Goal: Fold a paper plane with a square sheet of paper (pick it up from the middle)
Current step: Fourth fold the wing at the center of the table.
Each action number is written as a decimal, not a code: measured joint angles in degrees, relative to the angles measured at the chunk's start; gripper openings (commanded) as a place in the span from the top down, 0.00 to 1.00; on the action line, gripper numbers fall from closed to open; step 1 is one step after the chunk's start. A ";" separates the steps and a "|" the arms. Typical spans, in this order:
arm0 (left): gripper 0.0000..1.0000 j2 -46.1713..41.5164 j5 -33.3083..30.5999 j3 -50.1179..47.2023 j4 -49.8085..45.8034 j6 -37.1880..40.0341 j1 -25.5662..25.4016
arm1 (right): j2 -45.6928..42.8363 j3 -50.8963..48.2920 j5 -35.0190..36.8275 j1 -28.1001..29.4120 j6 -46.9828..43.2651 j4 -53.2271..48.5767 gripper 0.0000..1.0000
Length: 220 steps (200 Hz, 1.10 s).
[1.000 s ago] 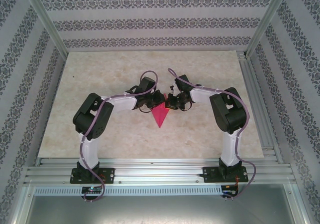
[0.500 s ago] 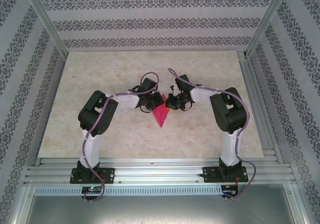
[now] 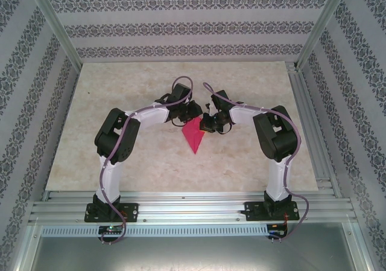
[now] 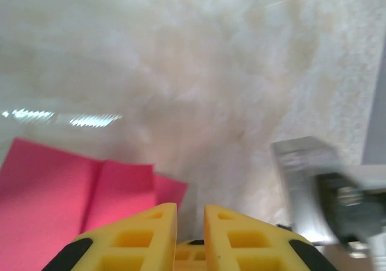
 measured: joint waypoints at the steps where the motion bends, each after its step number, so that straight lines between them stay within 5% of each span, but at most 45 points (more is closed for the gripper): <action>1: 0.79 0.04 0.02 0.11 0.04 0.02 0.07 | 0.00 0.00 0.02 0.00 0.00 0.00 0.97; 93: 0.77 1.88 0.63 -0.98 0.17 0.90 0.22 | 0.00 0.02 0.24 0.00 0.02 -0.11 0.96; 220: 0.77 5.22 2.54 -0.98 2.73 1.97 1.25 | -0.70 0.02 -0.09 0.00 1.44 0.92 0.82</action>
